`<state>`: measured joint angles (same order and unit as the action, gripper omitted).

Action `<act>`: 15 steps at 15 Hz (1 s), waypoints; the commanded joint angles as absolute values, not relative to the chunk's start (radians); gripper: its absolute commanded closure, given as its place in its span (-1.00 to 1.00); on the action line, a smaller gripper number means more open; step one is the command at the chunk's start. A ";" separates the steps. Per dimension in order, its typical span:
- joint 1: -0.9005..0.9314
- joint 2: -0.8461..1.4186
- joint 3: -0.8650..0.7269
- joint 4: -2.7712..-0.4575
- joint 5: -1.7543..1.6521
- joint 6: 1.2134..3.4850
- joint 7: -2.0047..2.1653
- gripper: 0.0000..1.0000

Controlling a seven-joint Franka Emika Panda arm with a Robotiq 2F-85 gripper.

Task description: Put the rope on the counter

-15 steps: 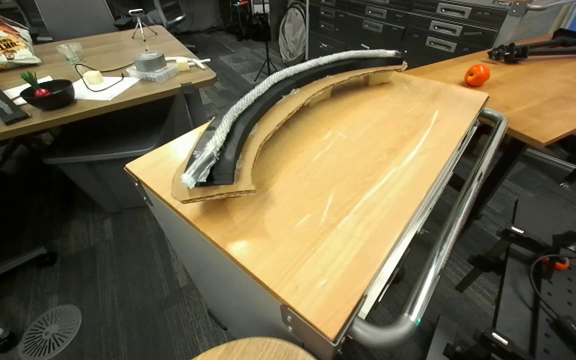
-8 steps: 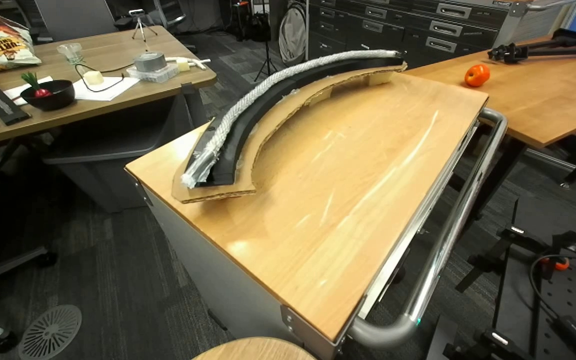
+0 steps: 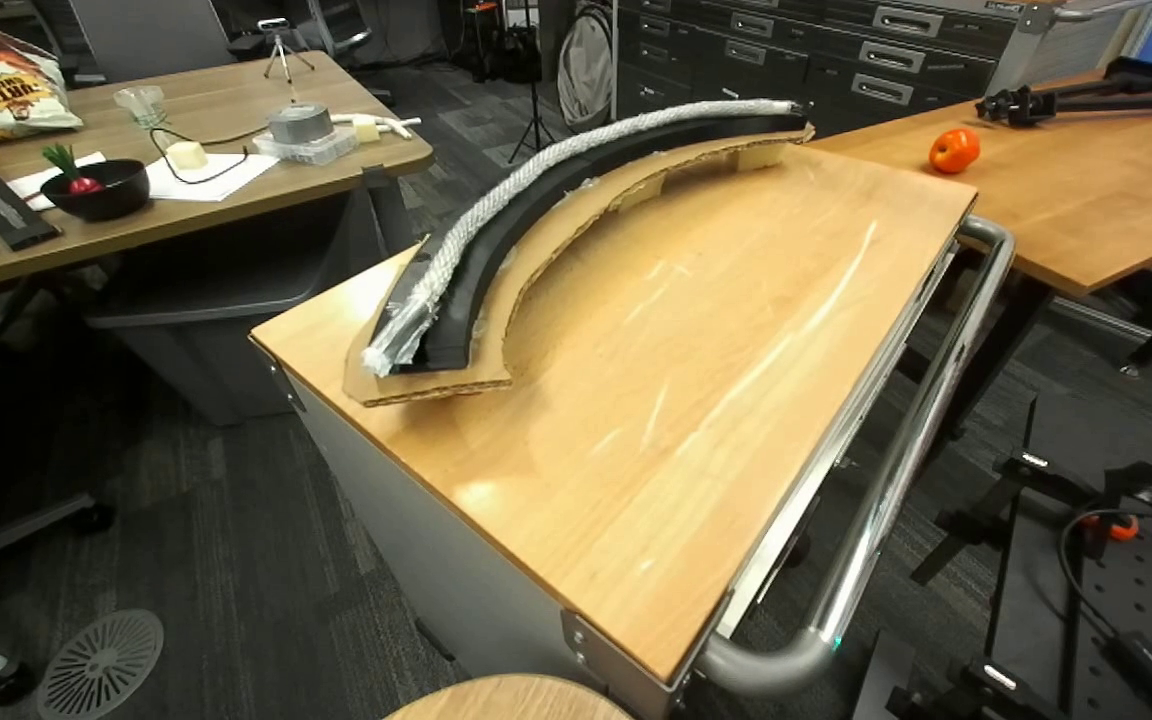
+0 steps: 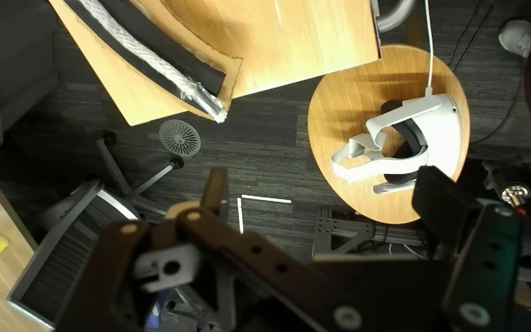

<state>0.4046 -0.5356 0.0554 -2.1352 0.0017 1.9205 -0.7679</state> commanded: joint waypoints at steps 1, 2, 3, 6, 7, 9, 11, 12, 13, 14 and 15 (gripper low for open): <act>0.361 -0.539 0.091 -2.129 -0.027 1.885 -0.756 -1.00; 0.331 -0.547 0.119 -2.133 -0.115 1.844 -0.736 -1.00; 0.324 -0.556 0.120 -2.153 -0.162 1.847 -0.757 -1.00; 0.307 -0.511 0.119 -2.185 -0.314 1.908 -0.839 -1.00; 0.313 -0.475 0.110 -2.186 -0.340 1.949 -0.880 -1.00; 0.324 -0.397 0.101 -2.179 -0.352 2.029 -0.960 -1.00; 0.305 -0.444 0.118 -2.204 -0.320 1.974 -0.902 -1.00; 0.303 -0.432 0.119 -2.204 -0.320 1.974 -0.900 -1.00; 0.304 -0.433 0.120 -2.204 -0.320 1.972 -0.900 -1.00; 0.304 -0.439 0.120 -2.203 -0.320 1.972 -0.899 -1.00; 0.304 -0.445 0.119 -2.203 -0.320 1.971 -0.899 -1.00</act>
